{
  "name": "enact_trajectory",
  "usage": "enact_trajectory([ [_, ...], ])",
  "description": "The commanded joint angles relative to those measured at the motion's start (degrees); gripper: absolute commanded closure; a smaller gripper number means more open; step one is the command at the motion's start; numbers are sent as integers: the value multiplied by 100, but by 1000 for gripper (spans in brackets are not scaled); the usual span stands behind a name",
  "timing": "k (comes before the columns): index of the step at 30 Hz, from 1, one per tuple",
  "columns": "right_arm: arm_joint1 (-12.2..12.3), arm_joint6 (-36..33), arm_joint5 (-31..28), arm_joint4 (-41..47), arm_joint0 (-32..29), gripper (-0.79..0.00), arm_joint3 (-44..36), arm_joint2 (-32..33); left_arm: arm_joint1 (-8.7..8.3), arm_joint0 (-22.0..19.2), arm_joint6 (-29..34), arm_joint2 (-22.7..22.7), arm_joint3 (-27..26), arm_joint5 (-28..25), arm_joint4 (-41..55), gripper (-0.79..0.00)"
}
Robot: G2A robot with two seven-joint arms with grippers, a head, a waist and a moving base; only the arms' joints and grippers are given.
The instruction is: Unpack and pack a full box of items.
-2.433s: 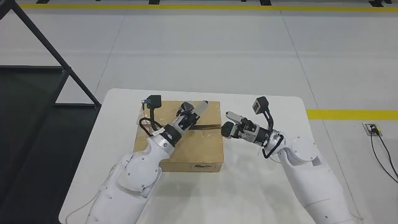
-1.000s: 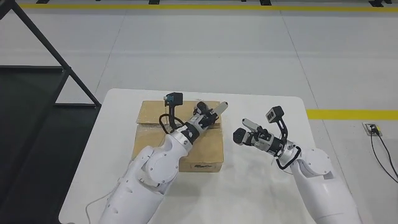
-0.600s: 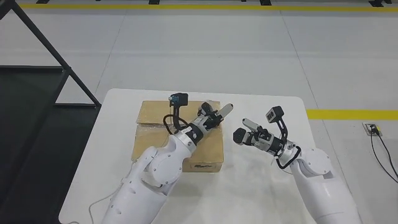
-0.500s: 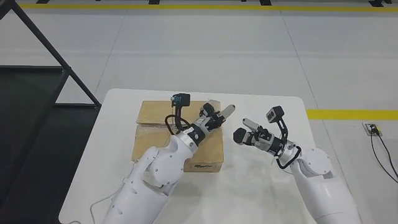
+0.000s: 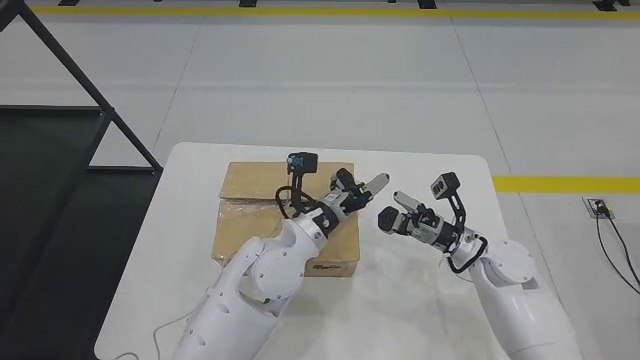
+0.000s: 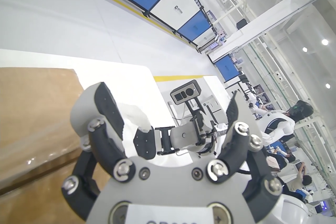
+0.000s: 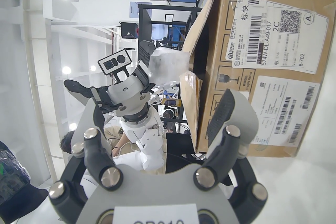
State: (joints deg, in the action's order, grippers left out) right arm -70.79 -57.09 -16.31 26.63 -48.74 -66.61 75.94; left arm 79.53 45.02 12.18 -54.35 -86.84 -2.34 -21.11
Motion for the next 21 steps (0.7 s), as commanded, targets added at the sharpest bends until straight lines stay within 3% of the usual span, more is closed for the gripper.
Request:
enact_trajectory([
  [1,8,23,-28,23,-22,-785,-26,20,8,39,16,-15,-88,-25,14,-785],
  [7,28,46,-57,65,-65,-785,-100,51,-26,270,194,-295,-737,-99,209,-785],
  [10,42,22,-108,16,-50,-785,-127,58,-95,542,382,-755,-1383,-179,552,-785],
  [17,70,329,-337,-471,-22,-785,-205,29,-294,1167,782,-2336,-2439,-297,1227,-785],
  [21,85,660,-402,-1051,-52,-785,-342,-66,-426,1621,890,-3545,-2561,-510,1242,-785],
])
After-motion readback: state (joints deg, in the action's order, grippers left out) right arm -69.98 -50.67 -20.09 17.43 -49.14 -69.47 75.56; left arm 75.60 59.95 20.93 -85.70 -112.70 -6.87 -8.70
